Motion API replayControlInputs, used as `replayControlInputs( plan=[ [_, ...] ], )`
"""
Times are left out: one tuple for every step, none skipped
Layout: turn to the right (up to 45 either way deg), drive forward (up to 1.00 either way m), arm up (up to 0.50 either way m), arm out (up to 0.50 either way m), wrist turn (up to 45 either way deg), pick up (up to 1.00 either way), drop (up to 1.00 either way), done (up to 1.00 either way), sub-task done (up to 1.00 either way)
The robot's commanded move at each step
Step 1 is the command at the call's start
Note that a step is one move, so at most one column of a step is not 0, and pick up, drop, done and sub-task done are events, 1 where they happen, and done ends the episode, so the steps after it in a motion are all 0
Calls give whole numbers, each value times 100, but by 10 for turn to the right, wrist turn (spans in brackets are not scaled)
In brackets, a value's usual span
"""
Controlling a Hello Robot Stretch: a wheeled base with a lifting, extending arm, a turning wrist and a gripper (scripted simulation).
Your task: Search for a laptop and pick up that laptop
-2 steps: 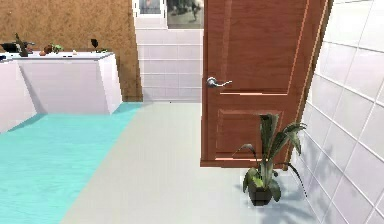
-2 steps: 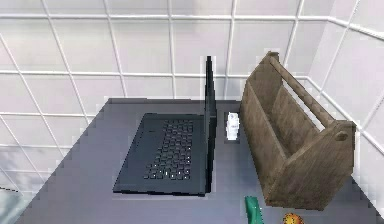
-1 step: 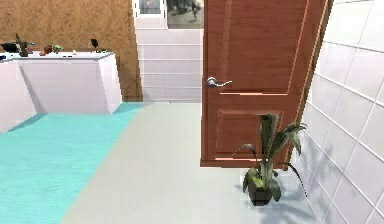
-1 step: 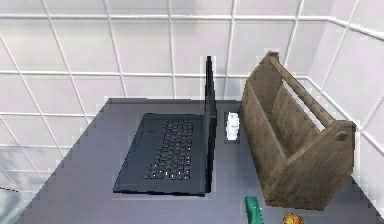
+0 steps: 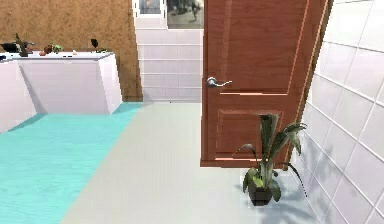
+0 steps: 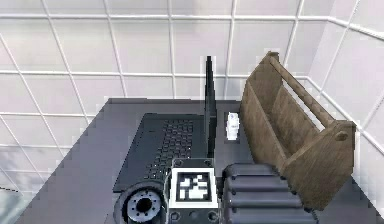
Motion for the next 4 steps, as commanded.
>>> replayControlInputs(
  plan=[
    [0,0,0,4,0,0,0,0,0],
    [0,0,0,0,450,0,0,0,0],
    [0,0,0,0,450,0,0,0,0],
    [0,0,0,0,450,0,0,0,0]
  ],
)
